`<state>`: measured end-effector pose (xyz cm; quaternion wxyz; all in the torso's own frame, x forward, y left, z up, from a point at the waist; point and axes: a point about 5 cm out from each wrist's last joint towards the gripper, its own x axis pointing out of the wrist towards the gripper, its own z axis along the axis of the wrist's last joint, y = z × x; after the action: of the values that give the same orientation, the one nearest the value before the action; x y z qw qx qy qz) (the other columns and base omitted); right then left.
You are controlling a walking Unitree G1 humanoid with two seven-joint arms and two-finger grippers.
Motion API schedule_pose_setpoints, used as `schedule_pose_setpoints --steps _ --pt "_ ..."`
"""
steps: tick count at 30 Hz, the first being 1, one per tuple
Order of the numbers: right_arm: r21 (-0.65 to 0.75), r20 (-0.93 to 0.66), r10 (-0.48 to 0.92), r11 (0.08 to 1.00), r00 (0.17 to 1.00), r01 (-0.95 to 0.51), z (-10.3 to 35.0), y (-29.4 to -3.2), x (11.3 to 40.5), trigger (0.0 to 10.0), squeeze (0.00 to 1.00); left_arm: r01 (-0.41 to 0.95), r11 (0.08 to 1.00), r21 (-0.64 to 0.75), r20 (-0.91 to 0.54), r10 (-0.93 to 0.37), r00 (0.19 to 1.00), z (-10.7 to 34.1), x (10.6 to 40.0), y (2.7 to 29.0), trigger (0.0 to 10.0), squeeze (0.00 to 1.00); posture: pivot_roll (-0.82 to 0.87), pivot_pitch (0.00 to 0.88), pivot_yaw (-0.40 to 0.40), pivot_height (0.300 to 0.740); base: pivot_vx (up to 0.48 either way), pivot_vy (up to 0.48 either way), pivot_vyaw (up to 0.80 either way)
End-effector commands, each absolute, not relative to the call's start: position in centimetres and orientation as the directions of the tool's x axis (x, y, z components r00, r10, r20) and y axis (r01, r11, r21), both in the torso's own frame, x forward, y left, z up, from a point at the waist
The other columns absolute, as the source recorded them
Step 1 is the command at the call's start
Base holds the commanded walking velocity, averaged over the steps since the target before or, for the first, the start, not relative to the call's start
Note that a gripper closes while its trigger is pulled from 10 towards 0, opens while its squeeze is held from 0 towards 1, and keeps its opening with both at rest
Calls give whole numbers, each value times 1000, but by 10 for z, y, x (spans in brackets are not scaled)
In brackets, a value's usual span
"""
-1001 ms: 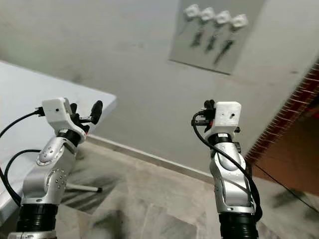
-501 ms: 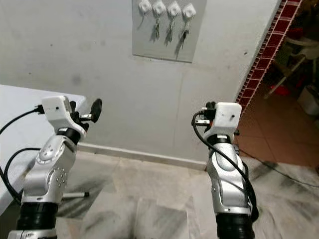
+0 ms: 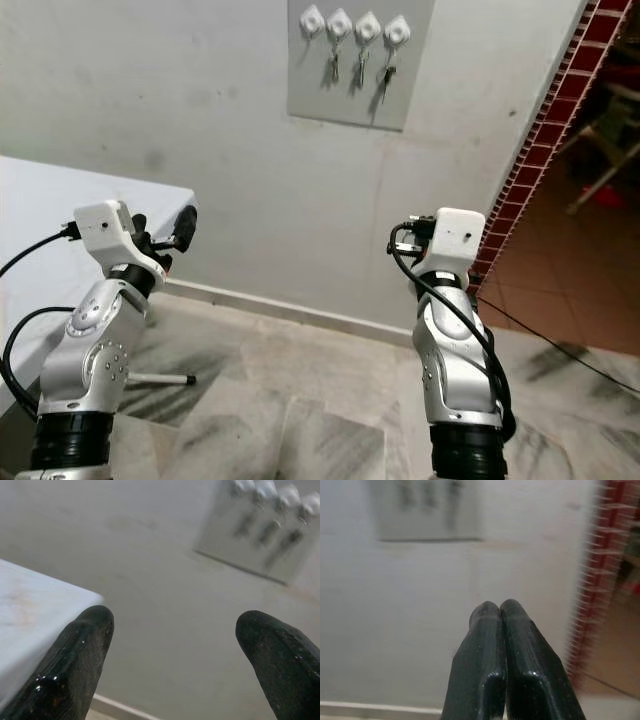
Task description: Hang keys on a hook
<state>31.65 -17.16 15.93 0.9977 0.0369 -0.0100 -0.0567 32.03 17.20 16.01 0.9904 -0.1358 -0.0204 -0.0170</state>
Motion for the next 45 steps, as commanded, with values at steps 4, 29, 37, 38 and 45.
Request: schedule_pose_setpoints --steps 4,29,37,38,45 --pt "69 21 -137 988 990 135 163 -180 314 10000 0 57 959 -279 50 -44 998 163 321 166 10000 0 -20 0 -45 740 292 60 0" --pt "56 43 -44 998 998 41 165 -175 307 10000 0 102 975 -200 12 -102 995 153 320 159 10000 0 -43 0 -32 740 58 48 0" --pt "60 77 6 998 997 -11 168 -171 306 10000 0 104 972 -212 37 -99 994 161 326 164 10000 0 -45 0 -27 740 0 0 0" --pt "58 80 9 998 997 -14 169 -171 306 10000 0 106 971 -214 40 -100 994 162 326 165 10000 0 -45 0 -27 740 0 0 0" --pt "35 99 29 999 995 -33 170 -171 306 10000 0 110 967 -232 35 -104 994 164 330 172 10000 0 -48 0 -18 740 0 0 0"
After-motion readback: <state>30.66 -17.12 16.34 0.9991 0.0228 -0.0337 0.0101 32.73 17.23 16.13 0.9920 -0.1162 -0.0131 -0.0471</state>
